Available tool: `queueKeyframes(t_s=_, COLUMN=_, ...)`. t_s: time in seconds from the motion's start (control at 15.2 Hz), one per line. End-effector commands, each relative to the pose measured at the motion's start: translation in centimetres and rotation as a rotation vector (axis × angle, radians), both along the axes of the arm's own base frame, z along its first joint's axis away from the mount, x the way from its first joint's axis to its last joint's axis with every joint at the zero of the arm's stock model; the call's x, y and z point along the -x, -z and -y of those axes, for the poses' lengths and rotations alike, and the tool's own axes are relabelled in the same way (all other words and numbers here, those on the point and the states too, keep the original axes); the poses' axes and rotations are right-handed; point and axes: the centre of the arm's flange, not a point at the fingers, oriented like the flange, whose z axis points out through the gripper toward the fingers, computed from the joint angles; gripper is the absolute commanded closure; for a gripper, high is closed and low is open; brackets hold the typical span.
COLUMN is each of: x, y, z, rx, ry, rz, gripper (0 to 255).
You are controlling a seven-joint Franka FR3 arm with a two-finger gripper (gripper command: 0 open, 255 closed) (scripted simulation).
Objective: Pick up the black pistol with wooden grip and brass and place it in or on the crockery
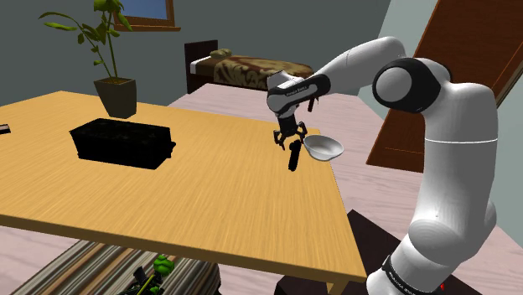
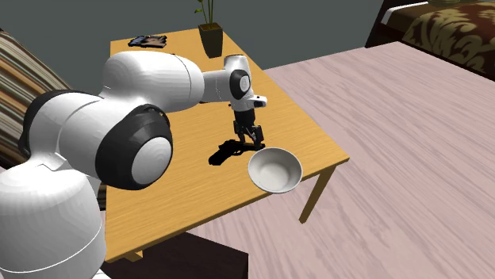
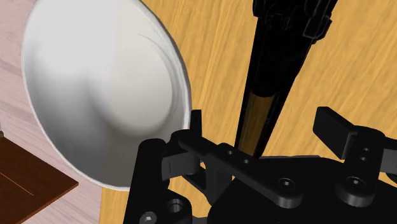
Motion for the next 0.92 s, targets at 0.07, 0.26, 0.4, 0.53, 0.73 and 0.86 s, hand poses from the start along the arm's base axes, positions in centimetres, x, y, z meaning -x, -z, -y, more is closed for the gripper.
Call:
queueKeyframes(t_s=0.07, x=0.06, y=0.14, z=0.02, rx=0.0, ry=0.0, rz=0.001, gripper=0)
queueKeyframes(t_s=0.26, x=0.06, y=0.14, z=0.02, rx=0.0, ry=0.0, rz=0.001, gripper=0)
queueKeyframes(t_s=0.4, x=0.07, y=0.14, z=0.03, rx=0.0, ry=0.0, rz=0.001, gripper=255)
queueKeyframes(t_s=0.53, x=0.05, y=0.19, z=0.06, rx=0.0, ry=0.0, rz=0.001, gripper=255)
queueKeyframes(t_s=0.73, x=0.04, y=0.12, z=0.16, rx=0.0, ry=0.0, rz=0.001, gripper=255)
queueKeyframes(t_s=0.86, x=-0.04, y=0.07, z=0.17, rx=0.0, ry=0.0, rz=0.001, gripper=255)
